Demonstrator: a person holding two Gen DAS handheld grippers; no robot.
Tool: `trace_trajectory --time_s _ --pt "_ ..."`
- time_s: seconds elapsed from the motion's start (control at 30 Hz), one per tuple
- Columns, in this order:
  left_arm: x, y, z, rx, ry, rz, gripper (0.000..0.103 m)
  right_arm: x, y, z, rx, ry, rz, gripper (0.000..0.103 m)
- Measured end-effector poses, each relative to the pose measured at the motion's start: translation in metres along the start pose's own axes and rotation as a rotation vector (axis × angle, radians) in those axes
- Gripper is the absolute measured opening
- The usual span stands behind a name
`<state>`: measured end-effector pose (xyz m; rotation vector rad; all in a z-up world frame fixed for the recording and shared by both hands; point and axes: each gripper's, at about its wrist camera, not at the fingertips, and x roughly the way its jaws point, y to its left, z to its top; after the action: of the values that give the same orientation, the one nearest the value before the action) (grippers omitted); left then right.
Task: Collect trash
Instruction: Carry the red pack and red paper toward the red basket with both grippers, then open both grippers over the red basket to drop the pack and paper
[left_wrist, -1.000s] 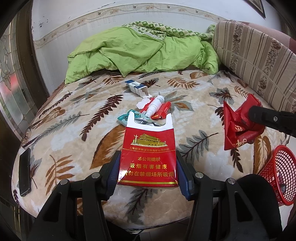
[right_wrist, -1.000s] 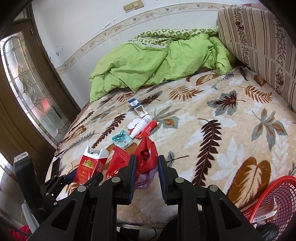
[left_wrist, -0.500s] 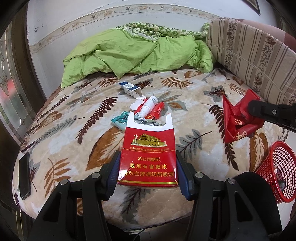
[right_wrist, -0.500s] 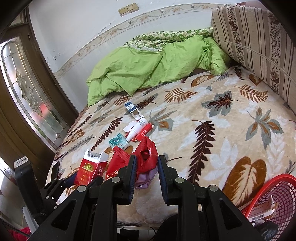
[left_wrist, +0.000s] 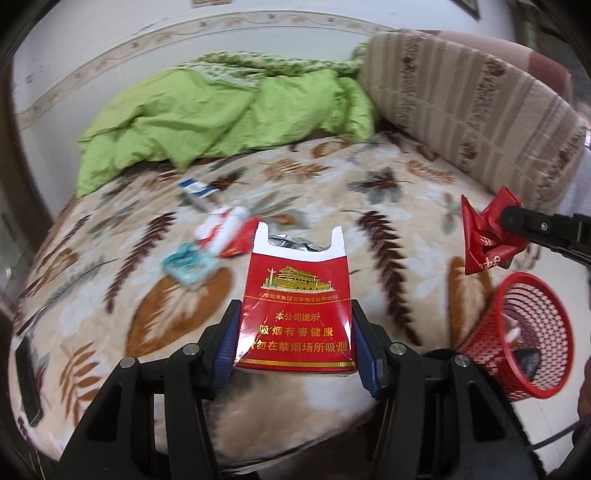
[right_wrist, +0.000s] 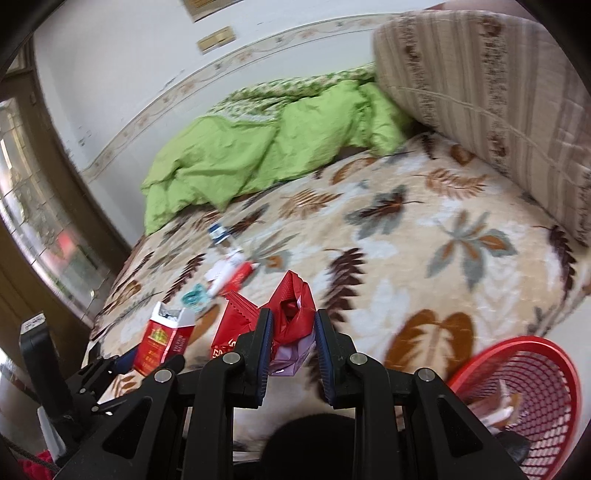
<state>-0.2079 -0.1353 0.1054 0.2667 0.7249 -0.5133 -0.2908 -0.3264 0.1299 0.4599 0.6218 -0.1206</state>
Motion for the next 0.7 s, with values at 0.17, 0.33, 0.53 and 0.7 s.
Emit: trace_trajectory --time_s 0.17,0.33,0.53,0.7 --pt "0.006 -0.038 0.017 0.070 0.033 -0.155 0.054 -0.031 -0.041 -0.002 0.051 -0.034 -0.103 0.024" --pt "0.017 -0.089 0.028 0.132 0.105 -0.320 0.054 -0.063 -0.090 -0.014 0.117 -0.045 -0.216 0.024" --pt "0.018 -0.157 0.029 0.248 0.165 -0.469 0.054 -0.098 -0.143 -0.031 0.200 -0.051 -0.341 0.025" --pt "0.021 -0.197 0.025 0.294 0.223 -0.544 0.070 -0.109 -0.169 -0.039 0.258 -0.029 -0.396 0.035"
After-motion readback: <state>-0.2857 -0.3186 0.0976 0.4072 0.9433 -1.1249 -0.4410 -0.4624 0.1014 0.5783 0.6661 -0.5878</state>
